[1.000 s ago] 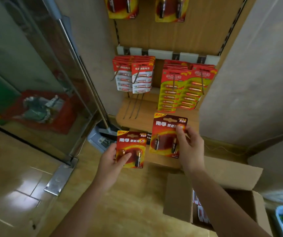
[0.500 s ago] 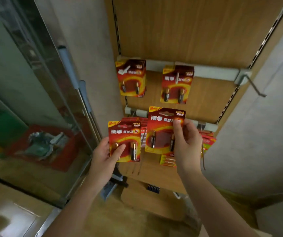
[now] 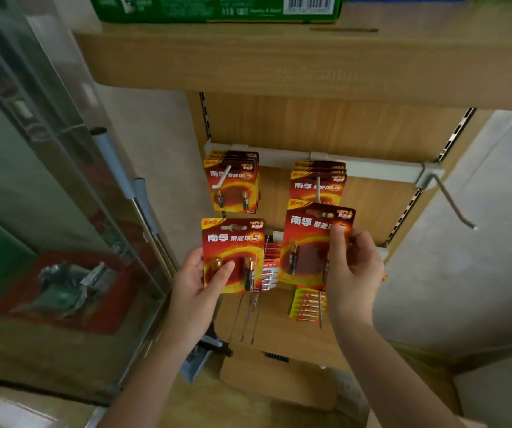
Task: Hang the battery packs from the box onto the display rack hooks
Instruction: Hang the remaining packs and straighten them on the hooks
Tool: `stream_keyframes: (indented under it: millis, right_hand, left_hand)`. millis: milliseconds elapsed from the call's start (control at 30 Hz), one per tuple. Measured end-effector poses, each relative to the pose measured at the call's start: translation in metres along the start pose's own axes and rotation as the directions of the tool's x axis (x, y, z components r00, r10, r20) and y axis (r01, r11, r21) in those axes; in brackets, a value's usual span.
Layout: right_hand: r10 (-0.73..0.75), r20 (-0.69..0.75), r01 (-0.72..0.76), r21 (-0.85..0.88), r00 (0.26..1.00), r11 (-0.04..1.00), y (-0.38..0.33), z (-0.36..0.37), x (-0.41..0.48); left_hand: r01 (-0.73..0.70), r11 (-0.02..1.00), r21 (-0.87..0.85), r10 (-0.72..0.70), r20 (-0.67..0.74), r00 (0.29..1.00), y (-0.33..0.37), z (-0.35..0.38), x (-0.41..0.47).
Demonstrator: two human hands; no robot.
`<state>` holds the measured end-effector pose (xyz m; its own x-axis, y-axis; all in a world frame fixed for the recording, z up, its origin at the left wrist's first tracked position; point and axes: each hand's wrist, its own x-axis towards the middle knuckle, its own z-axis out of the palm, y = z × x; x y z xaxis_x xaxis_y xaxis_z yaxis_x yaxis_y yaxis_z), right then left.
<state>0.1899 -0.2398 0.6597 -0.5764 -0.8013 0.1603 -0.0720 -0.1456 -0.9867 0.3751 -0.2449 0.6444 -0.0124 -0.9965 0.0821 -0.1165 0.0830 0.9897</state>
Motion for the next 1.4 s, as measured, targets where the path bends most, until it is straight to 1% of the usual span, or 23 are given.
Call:
stream_keyframes:
  millis: [100,200,367,467,533,600,733,800,833,867,900,967,1033,1067,1100,1200,1400]
  right_hand:
    - [-0.019,-0.046,0.018,-0.016,0.999,1.000,-0.006,0.004,0.004]
    - [-0.008,-0.113,0.004,-0.036,0.994,0.999,-0.011,0.009,0.007]
    - [0.056,-0.082,-0.070,-0.181,0.995,0.981,-0.012,0.012,0.026]
    - [0.031,-0.124,-0.068,-0.307,0.992,0.949,-0.014,0.022,0.053]
    - [0.044,-0.160,-0.097,-0.342,0.986,0.935,-0.015,0.029,0.066]
    - [0.042,-0.215,-0.110,-0.316,0.976,0.942,-0.014,0.033,0.069]
    - [-0.014,-0.375,-0.068,-0.203,0.927,0.977,-0.013,0.031,0.040]
    - [0.012,-0.427,-0.068,-0.117,0.904,0.991,-0.011,0.030,0.015]
    - [0.027,-0.416,-0.062,-0.071,0.909,0.996,-0.011,0.031,0.002]
    - [0.036,-0.373,-0.053,-0.036,0.927,0.998,-0.012,0.035,-0.010]
    - [0.042,-0.295,-0.047,-0.010,0.955,0.999,-0.013,0.040,-0.021]
    - [0.066,-0.070,-0.065,0.007,0.995,0.998,-0.012,0.057,-0.036]
    - [0.087,0.122,-0.081,-0.054,0.989,0.995,-0.010,0.076,-0.041]
    - [0.083,0.166,-0.069,-0.090,0.983,0.994,-0.009,0.085,-0.041]
    - [0.080,0.171,-0.062,-0.112,0.982,0.992,-0.009,0.093,-0.039]
    - [0.087,0.092,-0.073,-0.139,0.992,0.988,-0.006,0.107,-0.028]
    - [0.134,-0.012,-0.132,-0.260,0.991,0.956,0.003,0.127,0.006]
  left_hand:
    - [0.001,0.999,-0.035,0.000,0.030,1.000,0.001,-0.003,0.011]
    - [-0.012,0.998,-0.069,0.017,0.070,0.997,0.002,-0.006,0.022]
    - [-0.016,0.997,-0.076,0.027,0.139,0.990,0.005,-0.017,0.032]
    - [-0.027,0.996,-0.085,0.040,0.150,0.988,0.007,-0.026,0.039]
    - [-0.036,0.995,-0.095,0.052,0.163,0.985,0.009,-0.031,0.043]
    - [-0.048,0.995,-0.092,0.064,0.176,0.982,0.011,-0.035,0.048]
    - [-0.054,0.993,-0.109,0.075,0.196,0.978,0.011,-0.039,0.054]
    - [-0.058,0.991,-0.123,0.082,0.198,0.977,0.011,-0.039,0.057]
    - [-0.058,0.989,-0.136,0.084,0.198,0.977,0.011,-0.039,0.059]
    - [-0.054,0.987,-0.152,0.084,0.199,0.976,0.011,-0.038,0.060]
    - [-0.051,0.986,-0.162,0.084,0.200,0.976,0.011,-0.037,0.062]
    - [-0.045,0.983,-0.178,0.082,0.206,0.975,0.010,-0.035,0.065]
    - [-0.028,0.979,-0.200,0.071,0.212,0.975,0.009,-0.034,0.068]
    - [-0.025,0.978,-0.206,0.069,0.212,0.975,0.008,-0.034,0.069]
    - [-0.026,0.979,-0.202,0.069,0.207,0.976,0.006,-0.034,0.071]
    - [-0.020,0.986,-0.168,0.052,0.194,0.980,0.001,-0.035,0.078]
    - [-0.016,1.000,-0.021,0.019,0.141,0.990,-0.002,-0.021,0.107]
